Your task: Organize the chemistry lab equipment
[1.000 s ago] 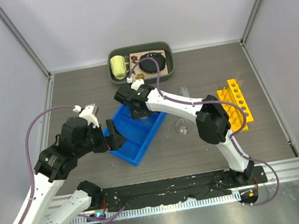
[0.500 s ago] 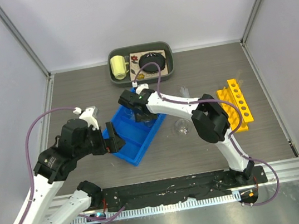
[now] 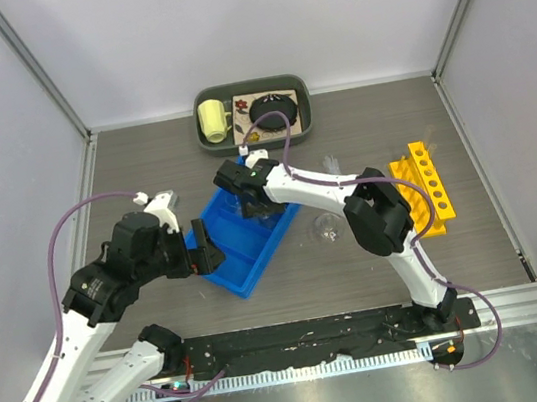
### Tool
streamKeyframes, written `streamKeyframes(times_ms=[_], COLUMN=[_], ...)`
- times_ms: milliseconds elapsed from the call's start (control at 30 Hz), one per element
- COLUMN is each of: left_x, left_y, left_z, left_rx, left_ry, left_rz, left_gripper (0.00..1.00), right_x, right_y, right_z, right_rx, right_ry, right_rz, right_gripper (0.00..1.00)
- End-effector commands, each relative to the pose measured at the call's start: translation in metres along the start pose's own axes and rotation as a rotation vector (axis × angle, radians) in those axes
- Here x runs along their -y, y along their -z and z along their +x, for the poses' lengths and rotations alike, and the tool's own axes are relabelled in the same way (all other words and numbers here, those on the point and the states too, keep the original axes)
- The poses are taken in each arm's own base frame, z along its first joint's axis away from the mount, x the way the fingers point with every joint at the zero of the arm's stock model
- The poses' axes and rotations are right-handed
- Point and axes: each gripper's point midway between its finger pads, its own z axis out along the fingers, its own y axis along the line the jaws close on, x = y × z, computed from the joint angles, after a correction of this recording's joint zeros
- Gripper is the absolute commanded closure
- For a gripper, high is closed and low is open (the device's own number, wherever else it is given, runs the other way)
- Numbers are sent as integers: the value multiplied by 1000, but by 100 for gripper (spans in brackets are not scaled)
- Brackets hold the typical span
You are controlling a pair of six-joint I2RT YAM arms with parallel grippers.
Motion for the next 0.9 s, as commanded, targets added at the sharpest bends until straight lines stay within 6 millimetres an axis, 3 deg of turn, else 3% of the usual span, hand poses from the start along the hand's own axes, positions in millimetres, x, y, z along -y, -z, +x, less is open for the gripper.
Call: streamKeyframes(times_ms=[0,233,267,333,367,400,467,633,700,867], left_x=[5,4,5,6,7,8,10,13,13,13], left_y=[5,4,5,3,2,1,-1,-8,-11,-18], left_z=[-8,-15,-16,-19,-20,-21,-23,-29,-31,-36], left_rx=[20,28,30,35,37,37,37,37,35,40], left_ry=[12,14,12,9,8,7,8,17,22,36], left_rz=[13,-8,-5,-2,1,4,4,8,2,-13], left_gripper=[0,0,0,0,0,0,0,0,0,0], right_x=[-5,4,10,26,36,46,59,105,128,157], right_y=[49,98,115,124,143,140,159,156,154,151], right_z=[-47,-67,-72,-71,-76,-68,-69,-43,-34,-17], right_rx=[123,183,203,227,255,247,276,270,270,252], right_ry=[-32,-19,-27,-32,-52,-42,-39,-5,-19,-54], right_rz=[-49,-87,-104,-80,-101,-84,-119,-40,-16,-34], right_gripper=[36,33,33,31,30,28,16,0,0,1])
